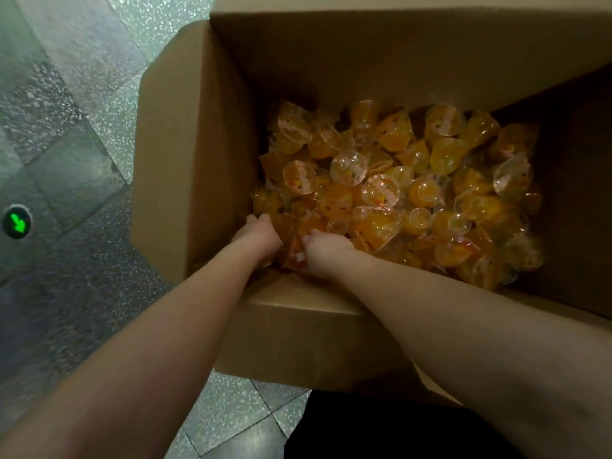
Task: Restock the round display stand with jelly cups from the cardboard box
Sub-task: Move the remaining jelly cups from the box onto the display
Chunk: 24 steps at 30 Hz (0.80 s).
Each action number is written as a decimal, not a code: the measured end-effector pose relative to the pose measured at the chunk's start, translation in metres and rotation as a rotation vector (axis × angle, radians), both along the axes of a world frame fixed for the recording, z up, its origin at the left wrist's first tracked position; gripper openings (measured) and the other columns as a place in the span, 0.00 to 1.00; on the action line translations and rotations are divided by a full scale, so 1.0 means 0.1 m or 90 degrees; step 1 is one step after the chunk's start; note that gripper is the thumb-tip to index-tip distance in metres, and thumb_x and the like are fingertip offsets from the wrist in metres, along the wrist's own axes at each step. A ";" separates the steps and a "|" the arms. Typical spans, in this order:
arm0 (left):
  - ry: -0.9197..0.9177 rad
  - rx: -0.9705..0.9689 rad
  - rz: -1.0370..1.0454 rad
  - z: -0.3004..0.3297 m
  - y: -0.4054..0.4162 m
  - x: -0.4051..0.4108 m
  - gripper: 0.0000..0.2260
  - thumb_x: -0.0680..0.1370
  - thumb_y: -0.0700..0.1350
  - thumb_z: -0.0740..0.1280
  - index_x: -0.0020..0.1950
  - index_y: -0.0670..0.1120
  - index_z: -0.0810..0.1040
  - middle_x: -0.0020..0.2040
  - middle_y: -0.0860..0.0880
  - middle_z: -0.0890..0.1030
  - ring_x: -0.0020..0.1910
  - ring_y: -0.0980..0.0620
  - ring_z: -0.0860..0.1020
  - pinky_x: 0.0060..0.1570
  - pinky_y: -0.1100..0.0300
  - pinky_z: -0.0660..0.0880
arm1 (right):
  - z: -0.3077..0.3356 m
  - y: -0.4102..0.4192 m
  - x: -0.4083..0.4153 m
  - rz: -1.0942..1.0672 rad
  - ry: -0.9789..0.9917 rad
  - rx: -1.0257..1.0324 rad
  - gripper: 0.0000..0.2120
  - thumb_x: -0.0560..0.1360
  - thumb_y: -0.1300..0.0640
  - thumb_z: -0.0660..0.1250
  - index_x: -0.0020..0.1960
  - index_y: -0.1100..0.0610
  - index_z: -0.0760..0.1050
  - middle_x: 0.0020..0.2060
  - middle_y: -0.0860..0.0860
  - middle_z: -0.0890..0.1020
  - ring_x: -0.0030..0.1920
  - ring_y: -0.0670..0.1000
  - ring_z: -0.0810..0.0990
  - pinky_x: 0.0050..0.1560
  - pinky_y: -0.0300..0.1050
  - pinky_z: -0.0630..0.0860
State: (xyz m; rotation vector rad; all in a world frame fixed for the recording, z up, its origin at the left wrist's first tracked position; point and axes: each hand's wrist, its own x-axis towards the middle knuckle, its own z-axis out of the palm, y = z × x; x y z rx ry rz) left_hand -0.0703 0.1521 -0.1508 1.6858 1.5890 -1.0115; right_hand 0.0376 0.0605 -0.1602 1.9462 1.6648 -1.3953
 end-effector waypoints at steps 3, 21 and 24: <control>-0.083 0.067 0.011 -0.02 0.14 0.11 0.27 0.80 0.50 0.64 0.77 0.48 0.61 0.76 0.43 0.60 0.66 0.40 0.71 0.55 0.49 0.76 | -0.04 0.02 -0.07 0.015 -0.028 0.006 0.22 0.78 0.50 0.67 0.70 0.55 0.70 0.64 0.55 0.71 0.57 0.56 0.77 0.49 0.48 0.75; -0.328 -0.028 0.555 -0.43 0.36 0.53 0.24 0.80 0.55 0.66 0.73 0.46 0.68 0.59 0.42 0.80 0.51 0.44 0.83 0.53 0.50 0.81 | -0.11 0.06 -0.11 -0.098 -0.005 -0.008 0.24 0.78 0.50 0.68 0.71 0.54 0.69 0.67 0.54 0.69 0.63 0.58 0.74 0.62 0.54 0.71; -0.355 -0.031 0.606 -0.42 0.36 0.51 0.21 0.81 0.50 0.66 0.72 0.45 0.69 0.57 0.42 0.80 0.55 0.42 0.82 0.57 0.48 0.79 | -0.11 -0.03 -0.06 -0.148 0.055 -0.006 0.29 0.76 0.48 0.69 0.74 0.52 0.65 0.70 0.55 0.66 0.67 0.59 0.71 0.62 0.54 0.73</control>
